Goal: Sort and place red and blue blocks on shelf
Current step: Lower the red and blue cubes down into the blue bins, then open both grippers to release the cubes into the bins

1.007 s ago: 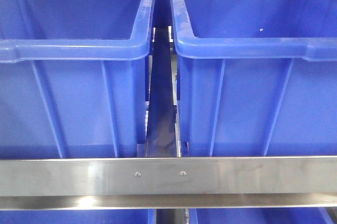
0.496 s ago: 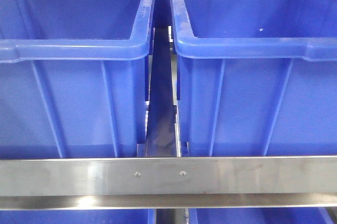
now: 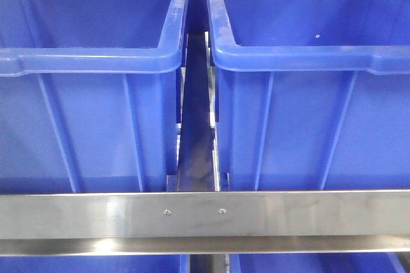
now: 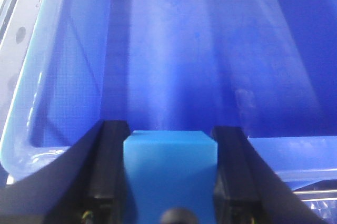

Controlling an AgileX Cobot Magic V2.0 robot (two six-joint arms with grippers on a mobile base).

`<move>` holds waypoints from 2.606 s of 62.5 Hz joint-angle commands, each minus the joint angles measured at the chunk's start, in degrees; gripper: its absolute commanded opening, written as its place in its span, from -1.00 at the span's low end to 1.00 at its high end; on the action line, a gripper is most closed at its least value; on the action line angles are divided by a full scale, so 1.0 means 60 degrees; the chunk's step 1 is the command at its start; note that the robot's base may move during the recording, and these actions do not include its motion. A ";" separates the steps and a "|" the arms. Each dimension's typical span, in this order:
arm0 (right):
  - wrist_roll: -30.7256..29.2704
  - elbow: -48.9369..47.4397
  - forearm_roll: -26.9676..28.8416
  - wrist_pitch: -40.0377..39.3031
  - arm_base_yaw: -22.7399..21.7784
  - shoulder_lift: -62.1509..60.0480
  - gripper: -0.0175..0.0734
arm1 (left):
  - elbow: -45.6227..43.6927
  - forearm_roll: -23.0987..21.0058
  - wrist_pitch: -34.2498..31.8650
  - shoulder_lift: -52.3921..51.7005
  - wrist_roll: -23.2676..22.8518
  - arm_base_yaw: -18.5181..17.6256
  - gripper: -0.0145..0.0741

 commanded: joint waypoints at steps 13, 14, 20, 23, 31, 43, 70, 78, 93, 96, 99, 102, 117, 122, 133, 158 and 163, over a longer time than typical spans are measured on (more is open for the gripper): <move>-0.0077 -0.0255 -0.0050 -0.0819 -0.0070 -0.0062 -0.51 | -0.0260 0.0087 -0.0703 -0.0005 -0.0002 -0.0022 -0.39; -0.0077 -0.0255 -0.0050 -0.0819 -0.0070 -0.0062 -0.51 | -0.0260 0.0087 -0.0703 -0.0005 -0.0002 -0.0022 -0.39; -0.0077 -0.0255 0.0046 -0.0753 -0.0070 -0.0062 -0.51 | -0.0260 0.0087 -0.0746 -0.0005 -0.0002 -0.0022 -0.39; -0.0077 -0.0255 0.0145 -0.0738 -0.0070 -0.0062 -0.51 | -0.0260 0.0087 -0.0847 -0.0005 -0.0002 -0.0022 -0.39; -0.0077 -0.0255 0.0194 -0.0874 -0.0070 -0.0062 -0.51 | -0.0347 0.0052 -0.1307 -0.0005 -0.0002 -0.0022 -0.39; -0.0077 -0.0358 0.0194 -0.1242 -0.0070 -0.0042 -0.51 | -0.0861 0.0052 -0.1666 0.0299 -0.0002 -0.0022 -0.39; -0.0077 -0.2135 0.0194 -0.1251 -0.0070 0.2087 -0.51 | -0.2437 0.0052 -0.2866 0.3242 -0.0002 -0.0022 -0.39; -0.0077 -0.2594 0.0194 -0.1241 -0.0070 0.2880 -0.51 | -0.2957 0.0052 -0.3133 0.4233 -0.0002 -0.0022 -0.39; -0.0077 -0.3023 0.0194 -0.1217 -0.0060 0.3833 -0.51 | -0.3656 -0.0205 -0.3222 0.5621 -0.0002 -0.0040 -0.39; -0.0077 -0.3023 0.0194 -0.1207 -0.0060 0.3894 -0.51 | -0.3706 -0.0245 -0.3222 0.5788 -0.0002 -0.0040 -0.39; -0.0077 -0.3030 0.0194 -0.1198 -0.0060 0.3944 -0.51 | -0.3730 -0.0245 -0.3324 0.5903 -0.0002 -0.0040 -0.39; -0.0077 -0.3030 0.0194 -0.1198 -0.0060 0.3952 -0.51 | -0.3730 -0.0245 -0.3391 0.5977 -0.0002 -0.0040 -0.39; -0.0086 -0.3030 -0.0013 -0.1215 -0.0060 0.3952 -0.40 | -0.3730 -0.0245 -0.3430 0.6148 -0.0002 -0.0040 -0.37; -0.0086 -0.3030 -0.0175 -0.1215 -0.0060 0.3952 -0.23 | -0.3730 -0.0245 -0.3484 0.6148 -0.0002 -0.0040 -0.30; -0.0086 -0.3030 -0.0263 -0.1215 -0.0060 0.3952 0.06 | -0.3730 -0.0245 -0.3484 0.6148 -0.0002 -0.0040 -0.09; -0.0086 -0.3030 -0.0360 -0.1235 -0.0060 0.3952 0.07 | -0.3730 -0.0245 -0.3498 0.6148 -0.0002 -0.0040 0.32; -0.0086 -0.3030 -0.0382 -0.1246 -0.0060 0.3952 0.10 | -0.3730 -0.0245 -0.3498 0.6148 -0.0002 -0.0040 0.33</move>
